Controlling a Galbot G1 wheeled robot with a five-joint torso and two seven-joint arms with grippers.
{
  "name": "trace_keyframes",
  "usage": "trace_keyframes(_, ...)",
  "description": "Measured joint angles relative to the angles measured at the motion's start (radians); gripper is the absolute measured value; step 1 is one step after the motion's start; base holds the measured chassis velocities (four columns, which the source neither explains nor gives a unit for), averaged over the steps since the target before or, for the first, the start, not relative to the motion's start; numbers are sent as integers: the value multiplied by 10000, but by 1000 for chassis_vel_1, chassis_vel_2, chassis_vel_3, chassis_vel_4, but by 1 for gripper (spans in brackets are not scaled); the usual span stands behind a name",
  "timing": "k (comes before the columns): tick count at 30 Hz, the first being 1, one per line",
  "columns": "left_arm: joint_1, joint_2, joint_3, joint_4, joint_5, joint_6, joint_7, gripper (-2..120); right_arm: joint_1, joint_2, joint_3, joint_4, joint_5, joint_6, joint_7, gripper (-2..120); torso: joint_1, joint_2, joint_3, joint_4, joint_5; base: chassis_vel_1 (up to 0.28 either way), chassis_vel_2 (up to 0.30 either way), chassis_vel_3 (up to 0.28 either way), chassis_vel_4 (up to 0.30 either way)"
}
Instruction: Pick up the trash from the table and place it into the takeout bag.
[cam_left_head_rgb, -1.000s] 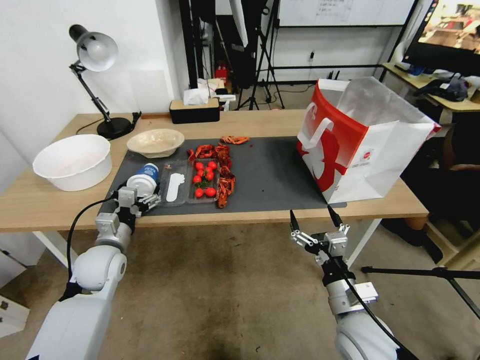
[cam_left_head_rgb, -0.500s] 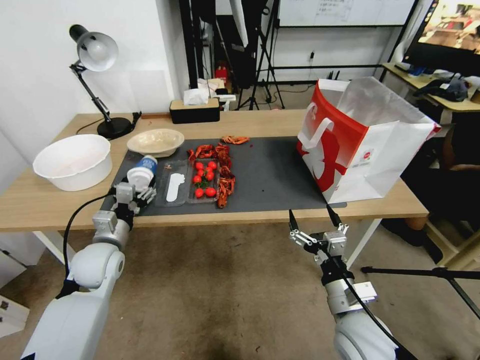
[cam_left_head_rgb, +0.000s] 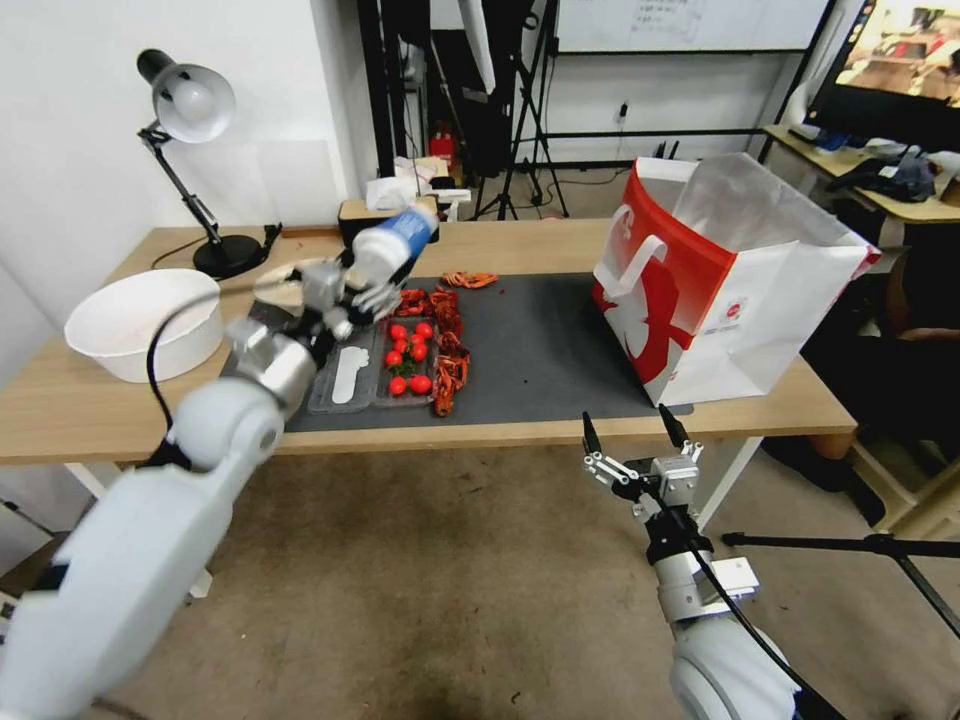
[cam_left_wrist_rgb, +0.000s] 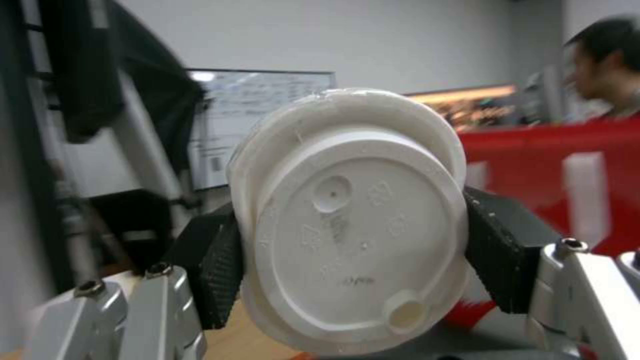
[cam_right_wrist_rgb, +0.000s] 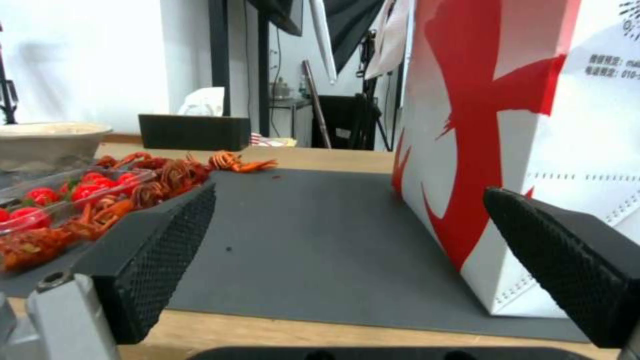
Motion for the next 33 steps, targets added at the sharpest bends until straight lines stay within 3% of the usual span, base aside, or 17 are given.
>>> trace_keyframes(5, -1630, -67, 1623, 278, -1522, -9, 301, 68, 120, -111, 30, -6, 10, -99, 58, 100, 0, -1, 0, 1, 0, 0, 0, 0, 0)
trace_keyframes(8, -2268, -240, 2218, 482, -1773, -30, 403, 68, 173, -165, 55, -15, 18, -140, 80, 100, 0, -1, 0, 0, -8, 0, 0, 0, 0)
trace_keyframes(10, -3354, -664, 3189, 920, -2135, -81, 463, 68, 285, -245, 67, -58, 28, -200, 93, 100, 0, -1, 1, -1, -3, 0, 0, 0, 0)
trace_keyframes(17, -5071, -1858, 4682, 2165, -2495, -79, 466, 68, 594, -407, -7, -299, 41, -254, 99, 100, 1, -2, 1, 2, -4, 0, 0, 0, 0)
trace_keyframes(33, -7126, -3827, 6305, 3839, -2844, -104, 435, 68, 750, -443, -20, -455, 75, -252, 95, 100, -1, 0, 0, 0, -4, 0, 0, 0, 0)
